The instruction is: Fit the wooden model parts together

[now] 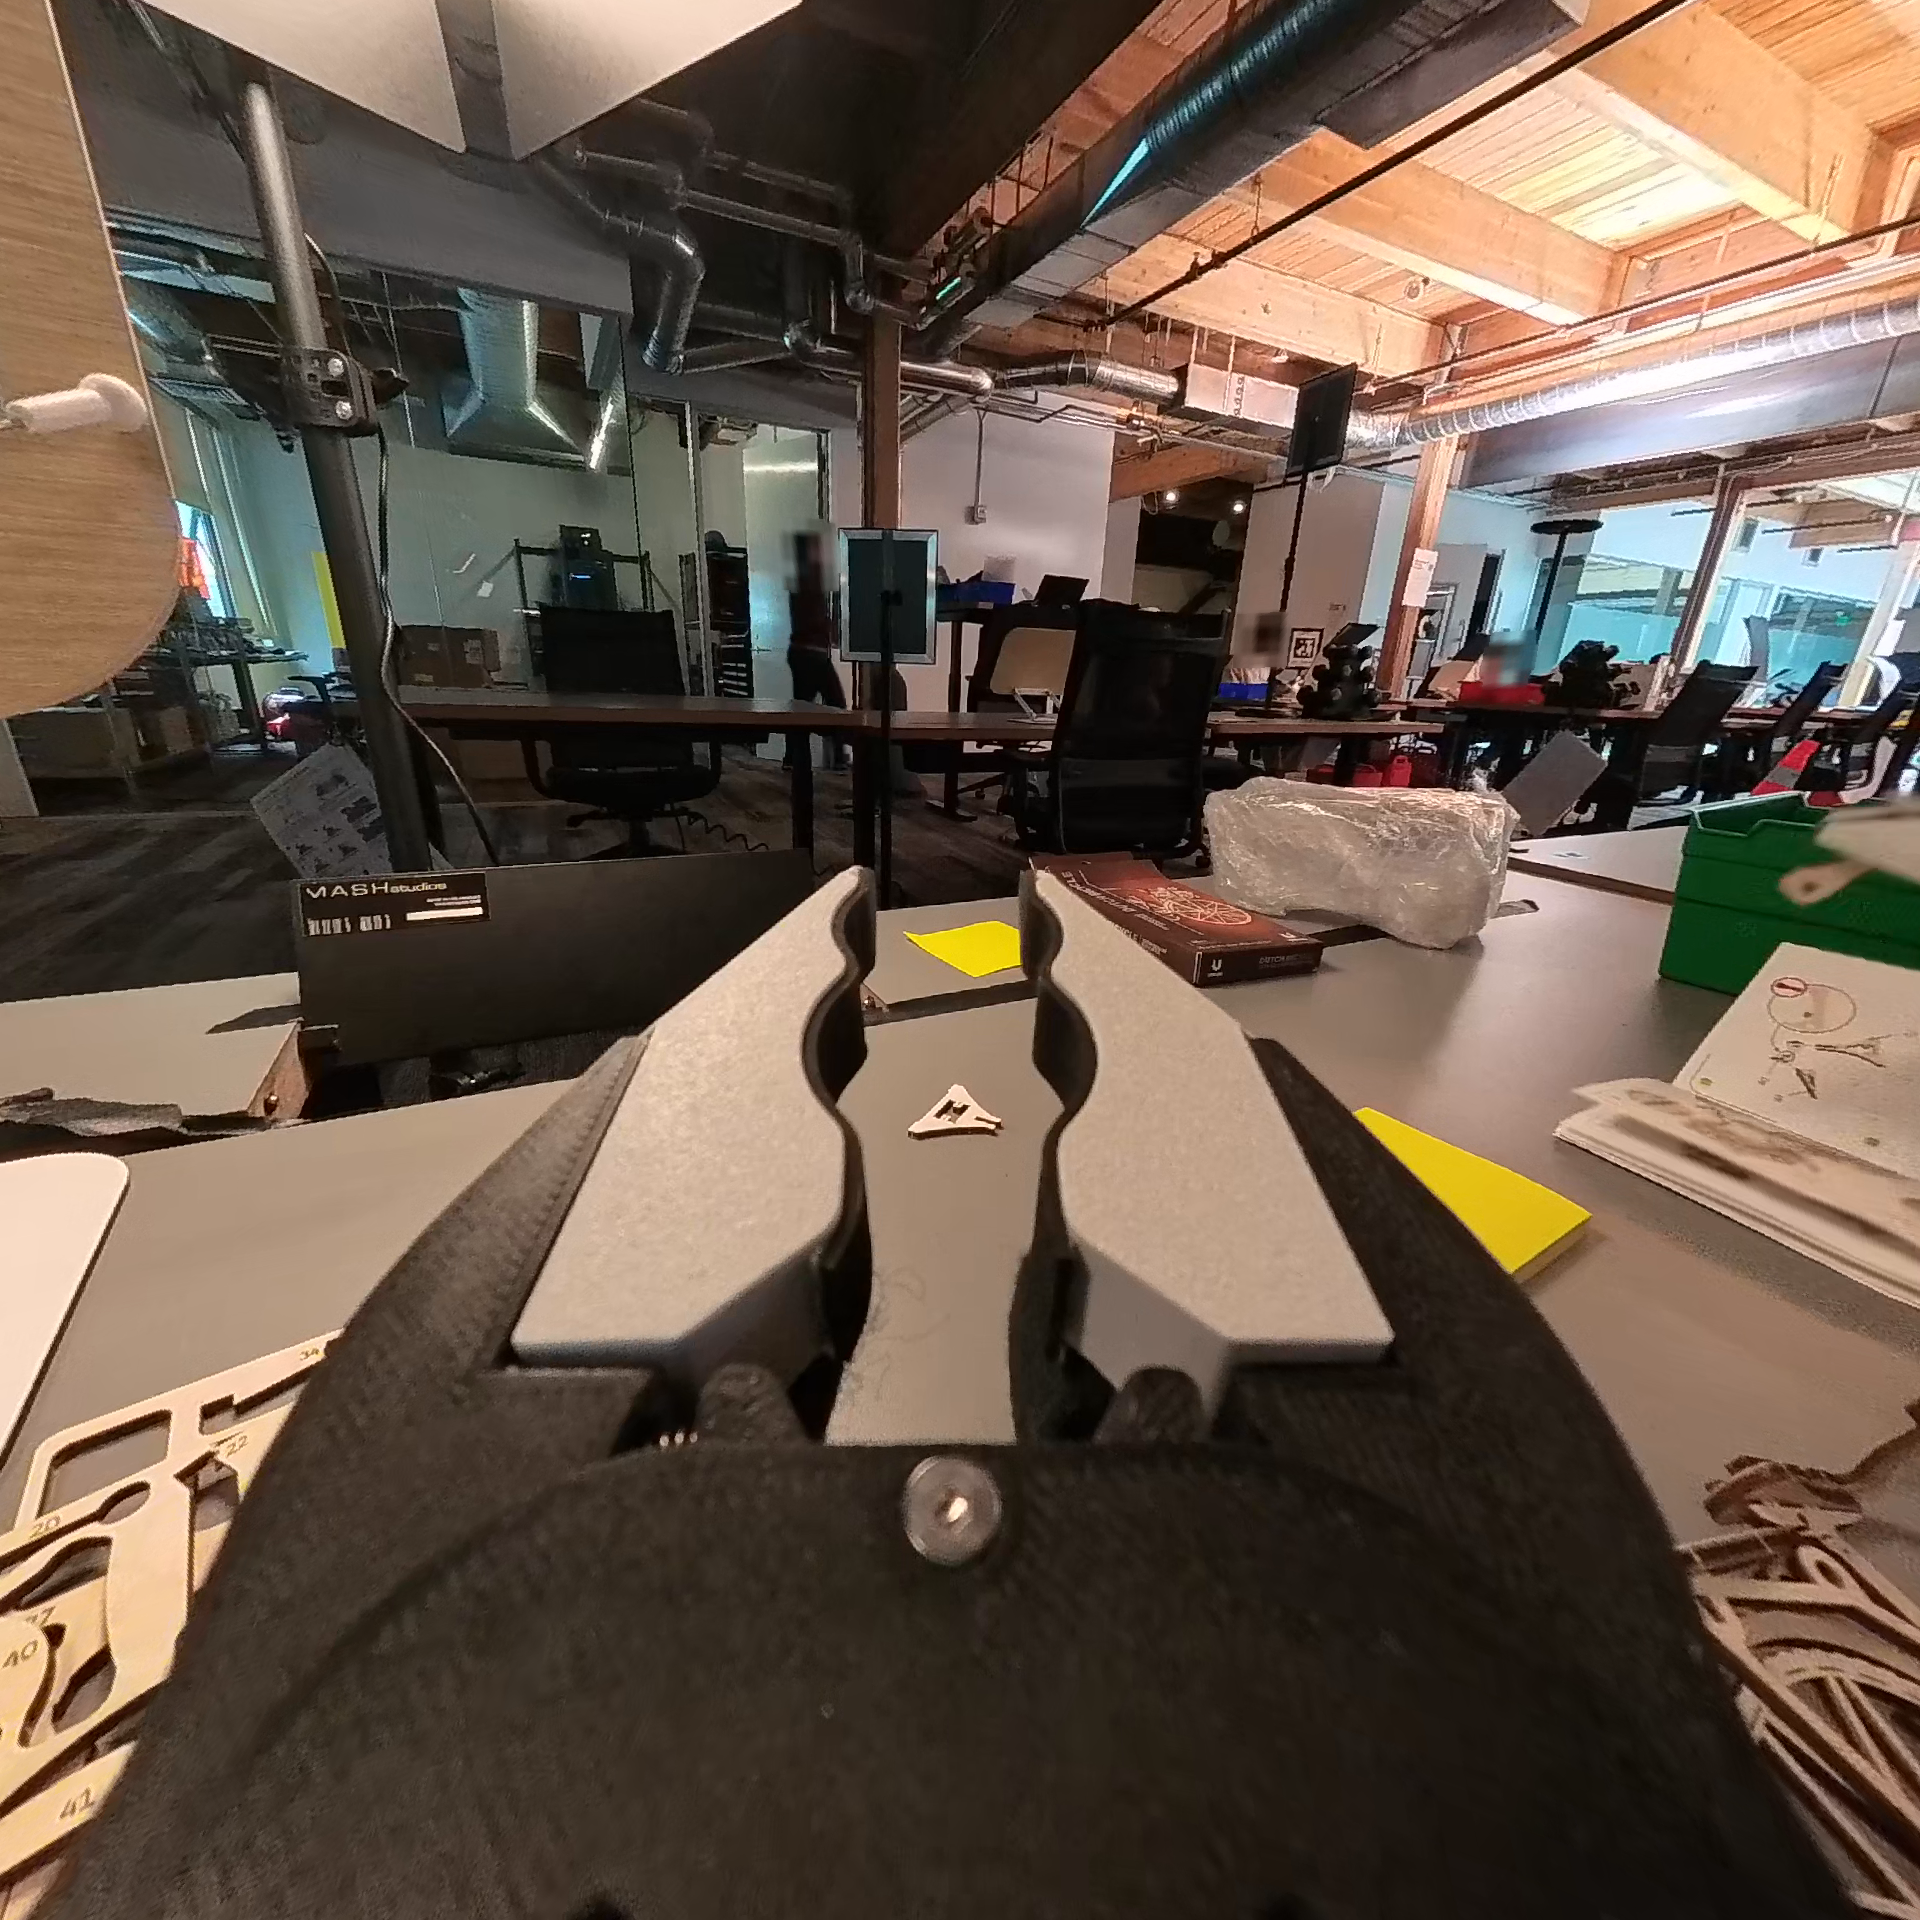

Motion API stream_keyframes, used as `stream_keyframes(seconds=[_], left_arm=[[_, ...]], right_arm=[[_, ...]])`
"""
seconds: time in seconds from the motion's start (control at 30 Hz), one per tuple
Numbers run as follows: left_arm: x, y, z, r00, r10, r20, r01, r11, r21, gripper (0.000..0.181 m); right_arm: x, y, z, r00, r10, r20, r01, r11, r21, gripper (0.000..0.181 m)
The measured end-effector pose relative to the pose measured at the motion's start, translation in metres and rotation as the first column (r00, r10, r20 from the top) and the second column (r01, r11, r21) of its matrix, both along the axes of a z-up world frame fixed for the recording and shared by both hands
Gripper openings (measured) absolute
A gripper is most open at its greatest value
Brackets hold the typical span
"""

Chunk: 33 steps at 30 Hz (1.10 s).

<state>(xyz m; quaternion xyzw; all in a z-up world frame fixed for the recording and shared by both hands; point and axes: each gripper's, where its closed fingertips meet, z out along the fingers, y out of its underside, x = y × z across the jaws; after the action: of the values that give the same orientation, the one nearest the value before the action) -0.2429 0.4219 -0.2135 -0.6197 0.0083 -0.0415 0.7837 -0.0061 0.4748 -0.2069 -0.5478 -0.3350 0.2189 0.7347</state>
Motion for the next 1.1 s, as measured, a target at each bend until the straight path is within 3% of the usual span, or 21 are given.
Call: stream_keyframes(seconds=[0.17, 0.3, 0.4, 0.57, 0.77, 1.1], left_arm=[[0.001, 0.000, 0.000, 1.000, -0.002, -0.005, 0.002, 1.000, -0.001, 0.026], [0.003, 0.001, -0.001, 1.000, -0.008, -0.017, 0.008, 1.000, -0.007, 0.025], [0.003, 0.001, -0.001, 1.000, -0.010, -0.018, 0.009, 1.000, -0.007, 0.025], [0.002, 0.001, -0.001, 1.000, -0.010, -0.009, 0.010, 1.000, -0.006, 0.025], [0.001, 0.001, -0.001, 1.000, -0.010, -0.002, 0.010, 1.000, -0.008, 0.025], [0.001, 0.001, -0.001, 1.000, -0.010, 0.002, 0.010, 1.000, -0.007, 0.025]], right_arm=[[0.067, 0.015, 0.032, 0.984, -0.111, -0.139, 0.112, 0.994, 0.002, 0.000], [0.126, 0.039, 0.029, 0.933, -0.240, -0.267, 0.225, 0.971, -0.087, 0.000], [0.146, 0.043, 0.028, 0.909, -0.281, -0.308, 0.261, 0.960, -0.104, 0.000], [0.151, 0.050, 0.013, 0.897, -0.364, -0.249, 0.358, 0.931, -0.072, 0.000], [0.134, 0.054, 0.002, 0.925, -0.345, -0.161, 0.339, 0.939, -0.063, 0.000], [0.134, 0.056, -0.002, 0.927, -0.338, -0.165, 0.327, 0.941, -0.091, 0.000]])
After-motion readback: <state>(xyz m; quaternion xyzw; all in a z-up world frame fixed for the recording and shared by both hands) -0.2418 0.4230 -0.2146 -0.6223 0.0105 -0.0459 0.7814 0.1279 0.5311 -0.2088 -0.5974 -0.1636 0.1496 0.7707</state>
